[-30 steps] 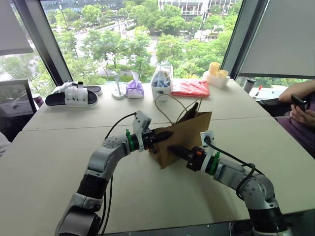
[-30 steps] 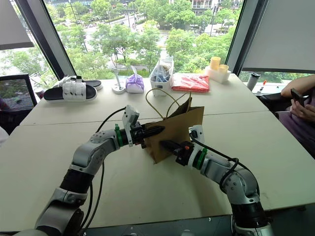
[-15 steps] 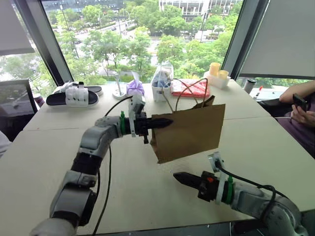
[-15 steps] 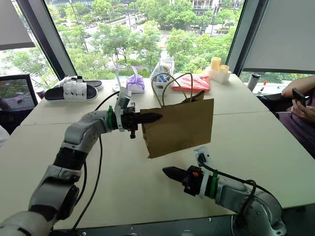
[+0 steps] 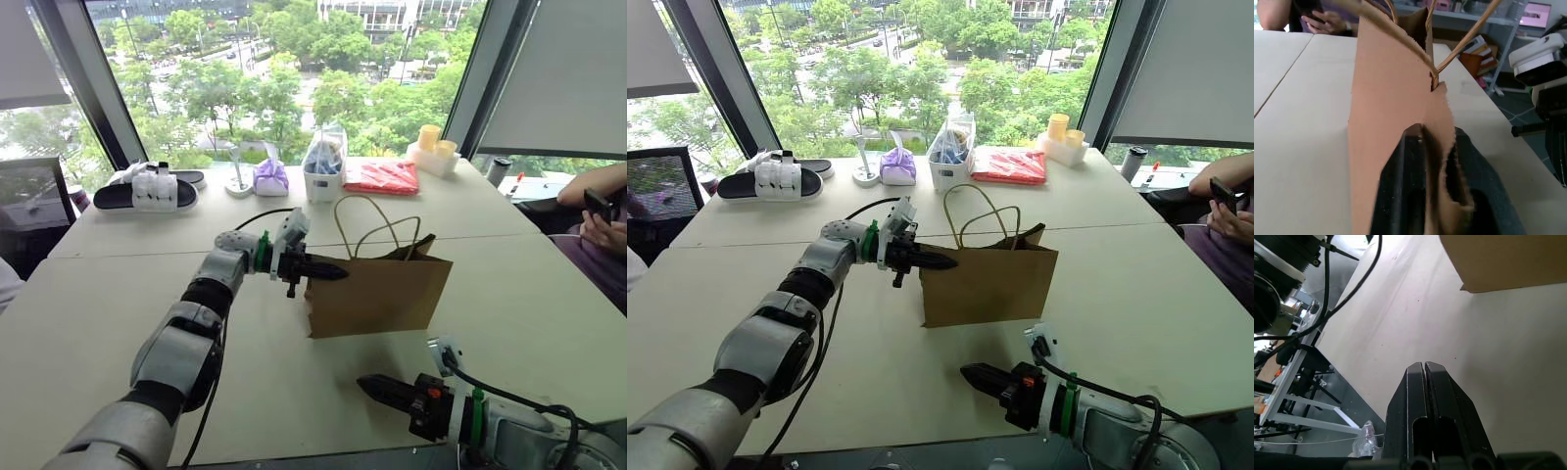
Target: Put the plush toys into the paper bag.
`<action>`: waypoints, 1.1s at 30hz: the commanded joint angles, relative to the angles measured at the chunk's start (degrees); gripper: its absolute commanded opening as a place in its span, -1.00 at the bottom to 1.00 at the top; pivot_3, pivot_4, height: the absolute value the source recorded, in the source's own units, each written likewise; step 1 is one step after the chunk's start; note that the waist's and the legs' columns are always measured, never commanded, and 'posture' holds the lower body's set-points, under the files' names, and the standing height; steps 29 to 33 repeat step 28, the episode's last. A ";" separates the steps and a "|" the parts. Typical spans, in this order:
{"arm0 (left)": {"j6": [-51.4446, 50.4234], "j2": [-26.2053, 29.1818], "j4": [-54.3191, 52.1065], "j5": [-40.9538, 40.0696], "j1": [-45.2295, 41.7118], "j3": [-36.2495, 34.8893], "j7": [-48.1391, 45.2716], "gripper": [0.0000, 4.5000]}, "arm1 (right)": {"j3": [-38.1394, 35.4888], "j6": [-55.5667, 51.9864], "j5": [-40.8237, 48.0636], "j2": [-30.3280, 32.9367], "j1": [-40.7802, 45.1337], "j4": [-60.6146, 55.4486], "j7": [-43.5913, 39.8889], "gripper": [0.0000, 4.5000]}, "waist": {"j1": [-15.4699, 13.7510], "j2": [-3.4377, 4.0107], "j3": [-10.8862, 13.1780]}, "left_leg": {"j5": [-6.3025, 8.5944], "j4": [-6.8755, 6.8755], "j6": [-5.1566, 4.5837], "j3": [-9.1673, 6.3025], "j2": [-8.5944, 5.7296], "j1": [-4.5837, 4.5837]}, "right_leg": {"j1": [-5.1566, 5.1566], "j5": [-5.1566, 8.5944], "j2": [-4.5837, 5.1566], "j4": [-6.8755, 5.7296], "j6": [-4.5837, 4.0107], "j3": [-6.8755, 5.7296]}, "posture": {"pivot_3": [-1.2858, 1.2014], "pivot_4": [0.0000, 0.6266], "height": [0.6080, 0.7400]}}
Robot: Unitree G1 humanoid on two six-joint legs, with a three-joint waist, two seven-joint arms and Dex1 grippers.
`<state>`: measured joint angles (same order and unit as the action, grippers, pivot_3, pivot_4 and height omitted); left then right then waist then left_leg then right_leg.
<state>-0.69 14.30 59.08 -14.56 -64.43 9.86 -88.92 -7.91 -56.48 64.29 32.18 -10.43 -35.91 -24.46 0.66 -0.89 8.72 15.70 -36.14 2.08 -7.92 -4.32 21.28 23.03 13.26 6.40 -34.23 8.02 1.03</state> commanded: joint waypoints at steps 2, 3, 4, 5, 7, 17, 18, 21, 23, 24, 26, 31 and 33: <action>3.53 0.09 3.15 2.49 -2.90 -1.62 0.17 0.29 | -1.15 1.45 0.48 0.87 0.82 -1.55 0.01 -1.00 | 0.06 0.00 0.00 | 0.01 0.00 -0.02 0.00 0.01 0.00 | 0.00 0.00 -0.01 -0.01 0.01 0.00 | 0.03 -0.52 1.00; 4.47 0.14 3.64 2.89 -3.11 -2.06 1.34 0.49 | -1.04 1.53 0.39 0.90 1.22 -1.23 0.01 -1.00 | 0.02 -0.01 0.00 | 0.01 -0.01 -0.02 -0.01 0.02 0.00 | 0.00 0.01 -0.02 -0.03 0.01 -0.01 | 0.03 -0.52 1.00; 5.46 0.52 3.96 3.65 -3.15 -2.22 2.90 0.70 | -0.88 1.63 0.24 0.85 1.72 -0.79 0.03 -1.00 | 0.00 -0.01 0.01 | 0.01 -0.02 -0.02 -0.01 0.02 0.00 | 0.01 0.00 -0.02 -0.02 0.01 -0.01 | 0.03 -0.52 1.00; 5.59 1.53 3.92 4.35 -3.00 -2.25 3.57 0.91 | -1.04 2.22 0.54 0.16 2.29 -0.34 0.06 -1.00 | -0.01 -0.03 0.02 | 0.01 -0.03 -0.02 -0.01 0.02 0.01 | 0.01 0.00 -0.01 -0.02 0.01 0.00 | 0.03 -0.52 1.00; 3.41 3.71 2.10 3.61 -1.80 -3.68 4.06 0.91 | -2.90 3.69 3.37 -2.02 3.01 0.75 0.73 -1.00 | 0.08 -0.04 0.02 | 0.01 -0.03 -0.02 -0.01 0.01 0.00 | 0.00 0.00 -0.01 -0.03 0.02 0.00 | 0.03 -0.52 1.00; -30.59 12.47 -44.63 -11.17 30.00 -17.23 21.44 0.91 | -10.12 7.62 5.88 -1.85 3.05 5.94 -0.90 -1.00 | 0.20 0.07 -0.04 | 0.06 0.07 -0.10 -0.14 0.19 -0.09 | 0.09 0.00 -0.03 -0.13 0.01 0.12 | 0.03 -0.52 1.00; -33.11 12.94 -48.96 -12.36 33.00 -17.87 23.04 0.91 | -10.81 7.97 5.98 -1.86 2.99 6.43 -1.18 -1.00 | 0.12 0.06 -0.03 | 0.05 0.06 -0.10 -0.15 0.21 -0.07 | 0.09 0.00 -0.03 -0.12 0.01 0.15 | 0.03 -0.52 1.00; -39.07 12.89 -64.62 -15.29 47.09 -22.62 31.96 0.91 | -12.98 7.92 5.97 -0.41 2.22 7.43 -1.88 -1.00 | -0.54 0.05 -0.04 | 0.05 0.04 -0.09 -0.17 0.25 -0.09 | 0.05 0.00 0.04 -0.11 0.00 0.16 | 0.03 -0.52 1.00; -42.24 11.64 -75.17 -17.51 57.17 -26.37 37.71 0.91 | -14.11 7.21 5.90 1.52 0.75 7.32 -3.76 -1.00 | -0.40 0.18 -0.15 | 0.06 0.06 -0.08 -0.10 0.25 -0.11 | 0.02 0.00 0.08 -0.06 -0.02 0.22 | 0.03 -0.52 1.00; -43.57 10.71 -79.91 -18.65 61.42 -27.72 40.45 0.91 | -14.54 6.80 5.63 2.89 -0.10 7.39 -5.14 -1.00 | -0.31 0.26 -0.20 | 0.06 0.07 -0.08 -0.08 0.23 -0.16 | -0.02 0.00 0.12 -0.05 -0.01 0.23 | 0.03 -0.52 1.00; -45.49 8.41 -86.96 -21.31 66.57 -29.31 45.64 0.91 | -14.79 6.36 4.12 5.77 -1.74 7.95 -7.72 -1.00 | -0.59 0.23 -0.20 | 0.11 0.09 -0.15 0.01 0.22 -0.18 | -0.07 0.02 0.15 0.08 -0.01 0.28 | 0.03 -0.52 1.00; -44.31 6.49 -91.20 -20.81 69.78 -28.89 49.73 0.91 | -15.00 6.69 2.07 7.72 -2.51 10.23 -9.23 -1.00 | -1.15 0.21 -0.18 | 0.11 0.00 -0.15 -0.02 0.22 -0.17 | -0.16 0.03 0.13 0.12 -0.04 0.21 | 0.03 -0.52 1.00; -44.31 6.49 -91.20 -20.81 69.78 -28.89 49.73 0.91 | -15.00 6.69 2.07 7.72 -2.51 10.23 -9.23 -1.00 | -1.15 0.21 -0.18 | 0.11 0.00 -0.15 -0.02 0.22 -0.17 | -0.16 0.03 0.13 0.12 -0.04 0.21 | 0.03 -0.52 1.00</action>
